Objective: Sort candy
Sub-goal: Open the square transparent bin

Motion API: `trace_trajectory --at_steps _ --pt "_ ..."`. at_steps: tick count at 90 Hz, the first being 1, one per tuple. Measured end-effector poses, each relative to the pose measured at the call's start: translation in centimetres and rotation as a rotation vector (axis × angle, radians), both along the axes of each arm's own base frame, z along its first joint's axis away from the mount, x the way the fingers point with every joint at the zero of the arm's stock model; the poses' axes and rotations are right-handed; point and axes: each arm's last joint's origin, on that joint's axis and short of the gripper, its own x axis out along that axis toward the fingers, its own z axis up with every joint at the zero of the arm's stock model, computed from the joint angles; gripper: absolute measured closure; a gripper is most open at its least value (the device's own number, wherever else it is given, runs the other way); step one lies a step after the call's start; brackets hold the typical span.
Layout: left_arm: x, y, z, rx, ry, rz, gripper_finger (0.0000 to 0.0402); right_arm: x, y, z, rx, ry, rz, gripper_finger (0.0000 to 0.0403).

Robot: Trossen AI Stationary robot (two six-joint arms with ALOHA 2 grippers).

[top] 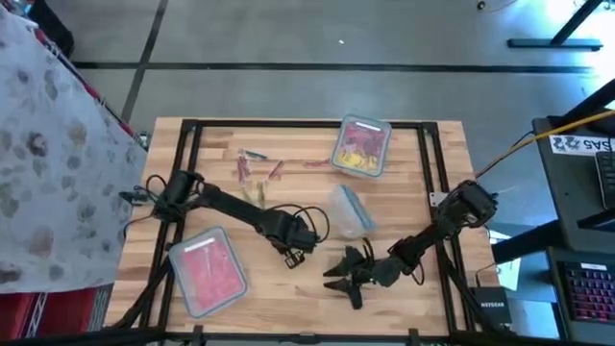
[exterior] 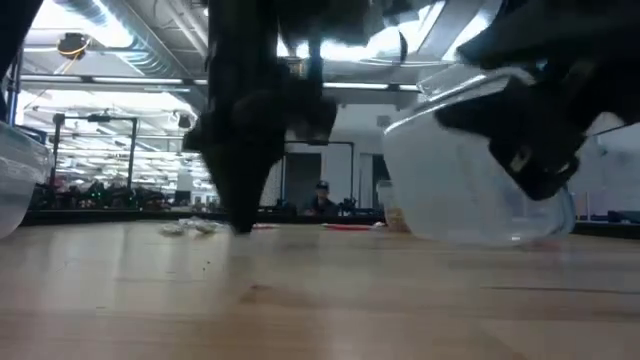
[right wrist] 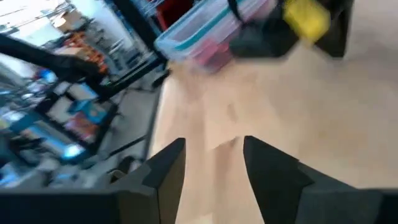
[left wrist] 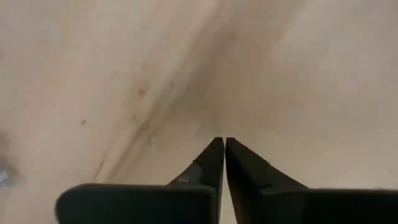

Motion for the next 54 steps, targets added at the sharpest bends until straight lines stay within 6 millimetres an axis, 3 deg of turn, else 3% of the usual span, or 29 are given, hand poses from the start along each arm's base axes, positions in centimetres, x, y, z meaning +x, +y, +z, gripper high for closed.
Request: trace_trajectory --at_steps 26,42,54 --pt "-0.9 -1.6 5.9 -0.016 -0.181 0.082 0.0401 -1.8 0.2 6.6 0.135 -0.118 0.053 0.0253" --pt "-1.6 -2.8 8.2 -0.014 -0.303 0.145 0.0401 -3.0 -1.3 11.9 0.050 -0.136 0.065 0.0253" --pt "-1.7 -2.9 9.5 -0.001 -0.397 0.190 0.0401 -4.4 -3.6 15.2 -0.059 -0.022 0.040 0.0253"
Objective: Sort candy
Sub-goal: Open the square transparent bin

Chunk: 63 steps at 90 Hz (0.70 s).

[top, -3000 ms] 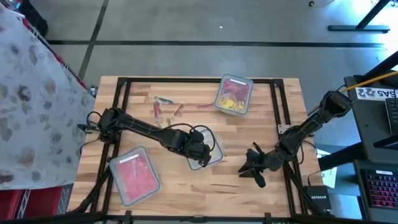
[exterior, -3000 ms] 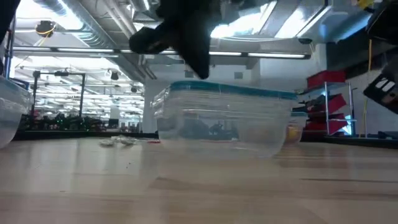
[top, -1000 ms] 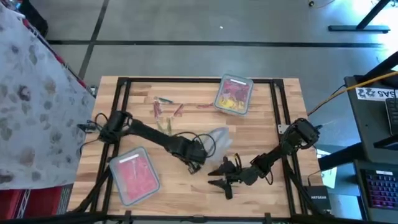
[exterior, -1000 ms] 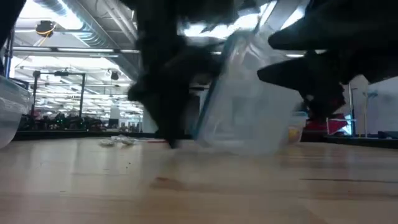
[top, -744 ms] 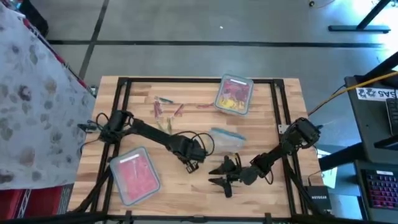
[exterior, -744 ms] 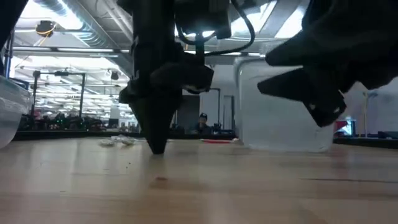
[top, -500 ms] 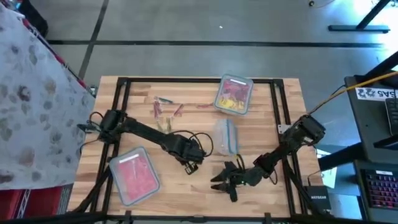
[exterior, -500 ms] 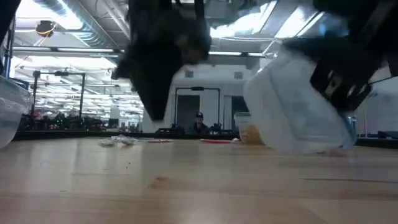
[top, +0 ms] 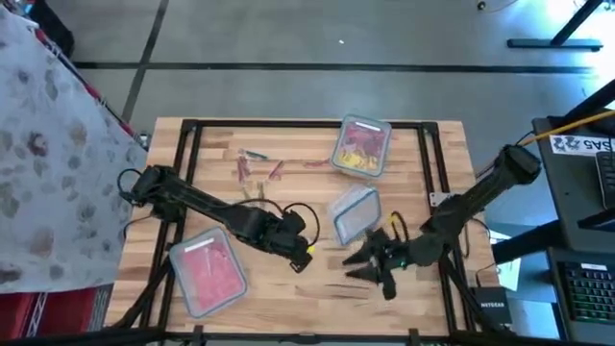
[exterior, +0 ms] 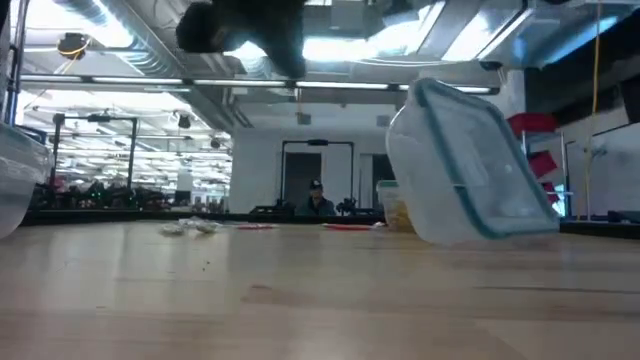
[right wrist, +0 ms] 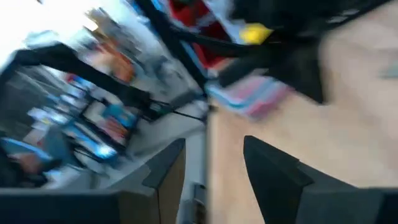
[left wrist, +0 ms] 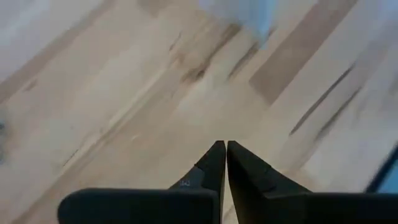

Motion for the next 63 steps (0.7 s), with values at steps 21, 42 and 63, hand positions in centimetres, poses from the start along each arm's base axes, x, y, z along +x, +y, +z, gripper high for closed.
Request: trace_trajectory --at_steps 21,42,63 --pt "0.6 0.1 0.2 0.022 -0.079 0.062 0.0401 -3.1 -5.1 3.0 -0.149 0.292 -0.128 0.0253" --pt "0.7 0.4 0.3 0.034 -0.118 0.147 0.0402 -4.5 -8.9 2.7 -0.149 0.494 -0.320 0.0253" --pt "0.9 0.6 0.4 0.046 -0.174 0.233 0.0402 -5.2 -11.6 1.4 -0.216 0.694 -0.437 0.0253"
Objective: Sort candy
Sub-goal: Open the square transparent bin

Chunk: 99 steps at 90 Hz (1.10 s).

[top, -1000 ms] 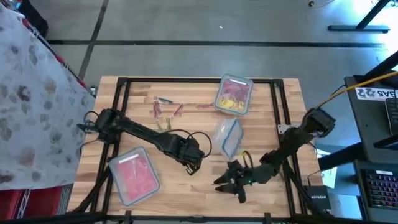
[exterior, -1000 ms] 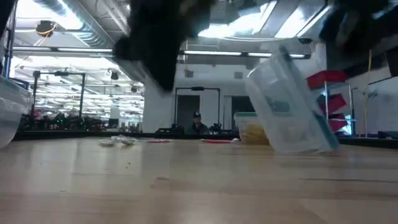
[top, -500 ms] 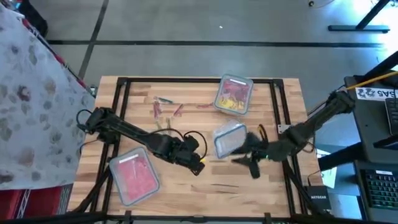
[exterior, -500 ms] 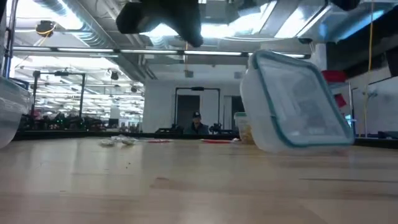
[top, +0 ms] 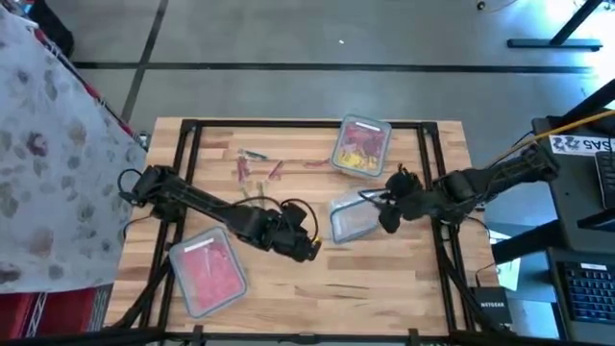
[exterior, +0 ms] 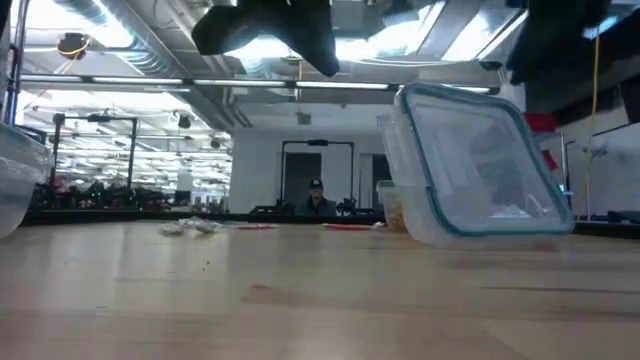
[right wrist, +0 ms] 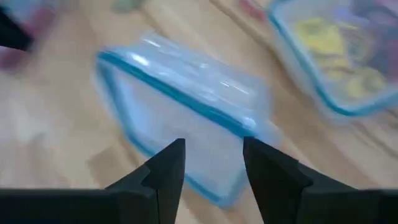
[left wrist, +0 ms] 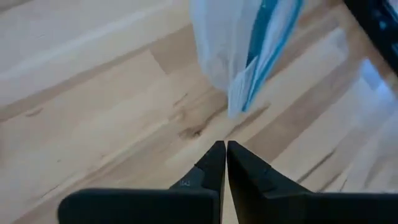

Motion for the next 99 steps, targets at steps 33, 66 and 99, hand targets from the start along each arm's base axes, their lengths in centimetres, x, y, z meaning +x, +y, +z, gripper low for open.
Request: trace_trajectory --at_steps 33,66,99 --pt "1.4 1.5 -0.6 0.053 -0.071 -0.030 0.0401 -2.2 -2.2 -2.8 -0.050 0.331 -0.039 0.0253" --pt "1.0 4.3 -6.3 -0.026 0.029 0.053 0.0396 -1.4 -2.0 -9.5 0.090 0.274 0.074 0.0253" --pt "2.3 4.4 -4.8 -0.124 -0.230 -0.031 0.0401 0.3 -1.1 -8.1 0.303 0.113 0.196 0.0253"
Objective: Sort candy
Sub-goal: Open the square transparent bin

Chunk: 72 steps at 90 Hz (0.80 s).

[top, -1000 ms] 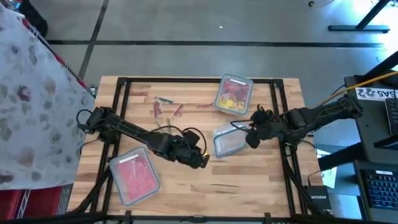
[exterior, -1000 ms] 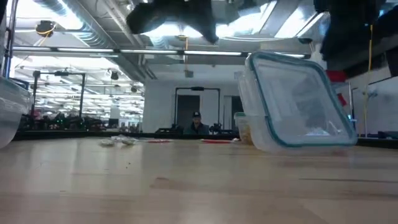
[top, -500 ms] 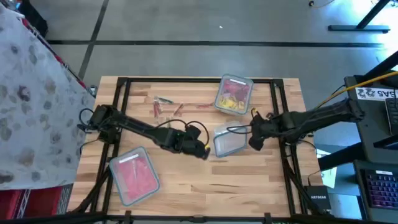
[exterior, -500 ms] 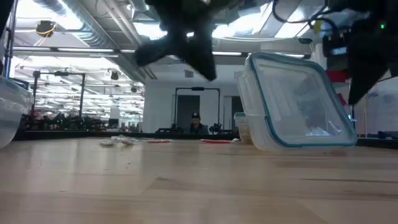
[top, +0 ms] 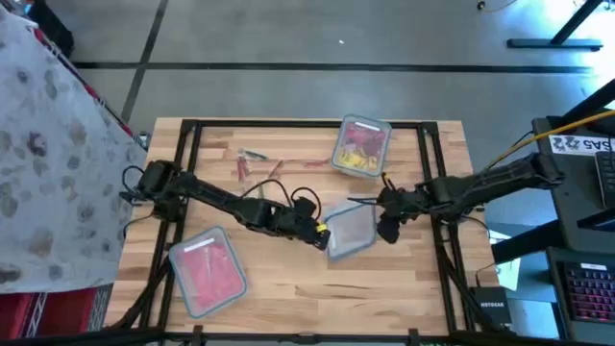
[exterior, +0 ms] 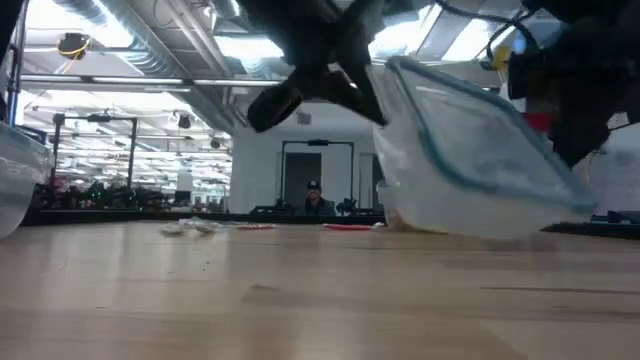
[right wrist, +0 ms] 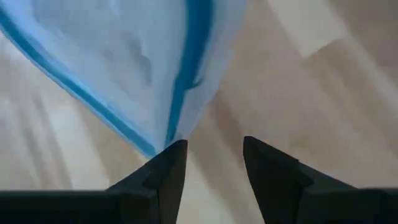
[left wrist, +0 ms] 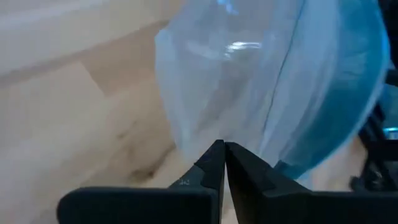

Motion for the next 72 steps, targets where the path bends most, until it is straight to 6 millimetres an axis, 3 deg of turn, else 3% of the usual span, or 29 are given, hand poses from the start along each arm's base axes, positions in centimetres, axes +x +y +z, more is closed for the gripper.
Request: trace_trajectory --at_steps 11,19,58,72 --pt "-0.8 0.3 1.6 -0.011 -0.019 0.031 0.0401 0.3 0.3 1.3 0.098 -0.004 -0.007 0.0253" --pt "-1.5 0.6 1.6 0.002 0.039 0.059 0.0401 0.6 0.3 1.8 0.131 -0.028 -0.043 0.0253" --pt "-4.0 1.1 0.1 0.007 0.318 0.128 0.0401 1.1 0.3 0.4 0.077 0.033 -0.066 0.0253" --pt "-4.6 0.1 1.8 -0.019 0.272 0.119 0.0401 0.4 1.1 0.6 0.125 0.061 -0.039 0.0253"
